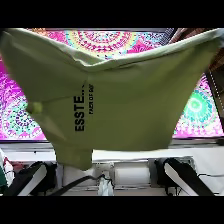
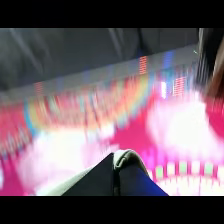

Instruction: Fold the clothes and pants, and hang the long-sleeved shirts on hangers.

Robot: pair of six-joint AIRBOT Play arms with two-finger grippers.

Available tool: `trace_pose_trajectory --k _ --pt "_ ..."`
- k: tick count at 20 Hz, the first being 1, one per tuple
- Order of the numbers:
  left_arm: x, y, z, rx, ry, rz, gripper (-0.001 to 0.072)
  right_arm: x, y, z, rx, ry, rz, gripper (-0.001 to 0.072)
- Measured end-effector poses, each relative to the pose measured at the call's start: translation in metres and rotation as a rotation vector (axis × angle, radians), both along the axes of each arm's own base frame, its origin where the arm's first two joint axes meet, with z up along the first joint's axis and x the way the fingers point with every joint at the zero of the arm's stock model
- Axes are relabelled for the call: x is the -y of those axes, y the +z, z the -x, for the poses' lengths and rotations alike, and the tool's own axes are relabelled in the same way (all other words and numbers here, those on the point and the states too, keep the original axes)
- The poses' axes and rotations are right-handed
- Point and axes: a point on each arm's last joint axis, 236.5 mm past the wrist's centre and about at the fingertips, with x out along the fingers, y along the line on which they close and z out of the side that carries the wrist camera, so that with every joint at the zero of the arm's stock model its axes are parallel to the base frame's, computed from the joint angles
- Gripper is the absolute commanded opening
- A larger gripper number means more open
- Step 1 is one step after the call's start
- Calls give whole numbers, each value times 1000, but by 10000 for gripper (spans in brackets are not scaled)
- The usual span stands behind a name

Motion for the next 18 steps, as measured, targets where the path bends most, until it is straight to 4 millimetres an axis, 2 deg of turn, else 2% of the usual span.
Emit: trace_pose_trajectory --k 2,5,8,9,11,14,16,18 --pt "0 -59 -41 -147 -22 -14 3 -3 -65 -47 -161 31 -10 20" --pt "-11 -148 -96 -315 9 -59 3 -5 -157 -104 -332 49 -33 20" --pt "-26 -223 -141 -413 74 -72 3 -6 -237 -146 -430 40 -72 20" --pt "-30 -243 -153 -431 96 -73 2 -6 -257 -156 -447 35 -86 20" --pt "-38 -275 -173 -446 143 -73 2 -6 -288 -173 -457 20 -115 20" --pt "-45 -301 -189 -450 184 -79 1 -5 -313 -188 -455 1 -140 20" --pt "-45 -314 -188 -475 177 -100 1 -6 -323 -187 -479 2 -143 19" --pt "-48 -331 -176 -534 153 -150 1 -9 -340 -172 -560 23 -129 19"
